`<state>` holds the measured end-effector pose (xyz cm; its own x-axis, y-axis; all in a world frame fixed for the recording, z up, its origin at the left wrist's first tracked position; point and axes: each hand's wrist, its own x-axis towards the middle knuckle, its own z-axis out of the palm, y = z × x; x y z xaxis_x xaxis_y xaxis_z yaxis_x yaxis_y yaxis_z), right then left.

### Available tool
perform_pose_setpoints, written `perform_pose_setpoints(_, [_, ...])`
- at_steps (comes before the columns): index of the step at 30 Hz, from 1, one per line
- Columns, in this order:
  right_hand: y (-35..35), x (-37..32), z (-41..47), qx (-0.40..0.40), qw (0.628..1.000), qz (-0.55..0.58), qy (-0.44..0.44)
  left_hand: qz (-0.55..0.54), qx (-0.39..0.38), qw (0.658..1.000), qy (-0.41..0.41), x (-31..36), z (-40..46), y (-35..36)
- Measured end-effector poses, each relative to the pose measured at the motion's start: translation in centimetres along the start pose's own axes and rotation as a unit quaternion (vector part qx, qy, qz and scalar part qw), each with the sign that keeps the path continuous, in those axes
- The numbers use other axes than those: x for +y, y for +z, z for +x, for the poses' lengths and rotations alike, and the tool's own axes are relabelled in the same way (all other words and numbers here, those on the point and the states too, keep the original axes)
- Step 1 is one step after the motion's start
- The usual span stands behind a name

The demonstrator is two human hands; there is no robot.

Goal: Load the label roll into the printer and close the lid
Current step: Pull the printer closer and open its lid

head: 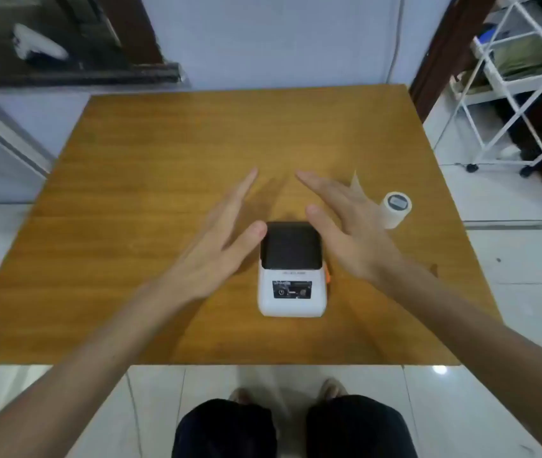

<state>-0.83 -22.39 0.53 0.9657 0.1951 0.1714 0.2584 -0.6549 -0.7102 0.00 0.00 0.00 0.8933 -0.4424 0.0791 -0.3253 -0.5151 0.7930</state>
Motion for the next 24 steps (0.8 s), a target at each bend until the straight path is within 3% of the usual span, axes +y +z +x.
perform_pose_setpoints(2, [0.6,0.8,-1.3,-0.003,0.997,0.077,0.023,-0.014,-0.048,0.999,0.006,-0.5,-0.7,1.4])
perform_pose_setpoints(4, [1.4,1.5,-2.7,-0.055,0.985,0.144,0.083,-0.021,-0.085,0.996,-0.012,-1.4,-1.6,2.8])
perform_pose_setpoints(7, [2.1,2.0,-4.3,-0.091,0.966,0.201,0.132,0.03,-0.067,0.997,-0.039,-1.9,-2.3,4.4])
perform_pose_setpoints(13, [1.1,1.7,-7.3,-0.086,0.958,0.248,0.118,0.026,-0.007,0.999,-0.03,-1.5,-4.9,6.0])
perform_pose_setpoints(18, [1.3,0.7,-9.1,-0.063,0.962,0.244,0.107,0.147,0.011,0.989,-0.019,-0.2,-7.2,6.8])
perform_pose_setpoints(24, [1.8,0.7,-9.5,-0.034,0.969,0.224,0.098,0.125,0.025,0.991,-0.049,-0.1,-7.4,6.7])
